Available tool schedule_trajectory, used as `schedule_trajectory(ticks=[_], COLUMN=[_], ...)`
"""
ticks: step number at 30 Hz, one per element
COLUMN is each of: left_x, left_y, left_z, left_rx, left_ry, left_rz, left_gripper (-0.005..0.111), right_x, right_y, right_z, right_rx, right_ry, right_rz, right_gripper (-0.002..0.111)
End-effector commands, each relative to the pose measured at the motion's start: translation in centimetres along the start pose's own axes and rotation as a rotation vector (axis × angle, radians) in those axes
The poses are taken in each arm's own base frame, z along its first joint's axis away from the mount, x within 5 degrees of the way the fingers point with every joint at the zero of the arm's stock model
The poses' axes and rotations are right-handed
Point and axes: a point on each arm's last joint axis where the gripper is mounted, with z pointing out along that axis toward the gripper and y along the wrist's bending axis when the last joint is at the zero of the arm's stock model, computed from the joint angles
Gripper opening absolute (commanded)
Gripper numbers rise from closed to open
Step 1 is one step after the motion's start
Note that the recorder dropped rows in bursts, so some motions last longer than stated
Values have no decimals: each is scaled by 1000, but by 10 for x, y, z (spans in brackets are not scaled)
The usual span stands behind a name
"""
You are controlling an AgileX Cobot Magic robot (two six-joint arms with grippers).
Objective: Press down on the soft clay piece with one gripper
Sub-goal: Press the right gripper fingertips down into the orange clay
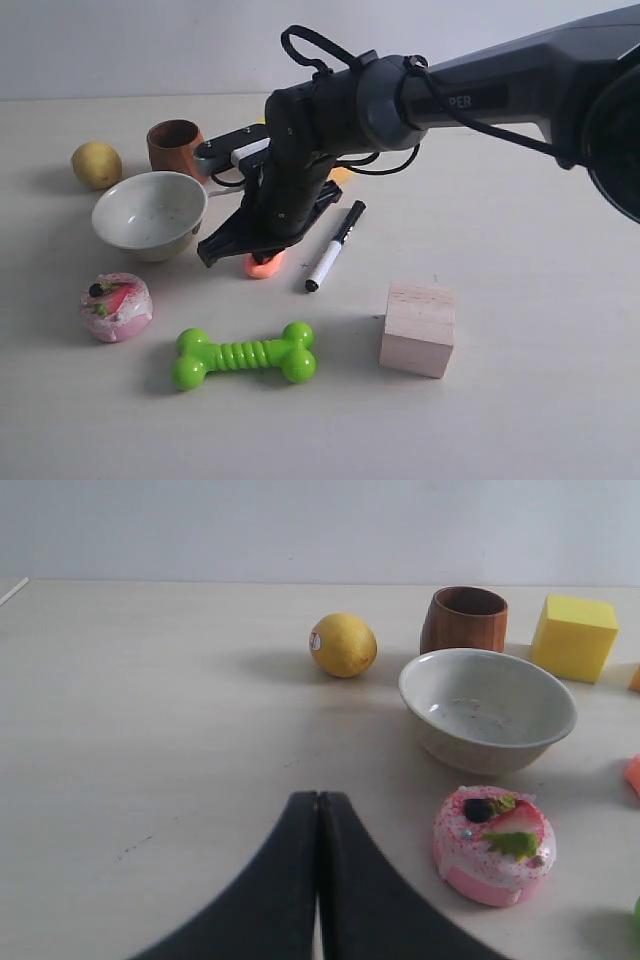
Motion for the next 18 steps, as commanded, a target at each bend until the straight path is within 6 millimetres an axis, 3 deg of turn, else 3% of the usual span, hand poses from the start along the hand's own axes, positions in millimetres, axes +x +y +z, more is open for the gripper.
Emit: schedule_trajectory(ticks=[1, 18], left_x=[-2, -2], left_y=[0, 0], left_z=[0, 0], left_rx=[6, 6], left_ry=[-15, -15], left_rz=[-1, -1], left_gripper=[0, 0], right_x=[13, 16], right_y=[-21, -28], right_z=[18, 31], right_rx=[38, 33], right_ry=[98, 106], right_rz=[31, 61], right_gripper=[0, 0])
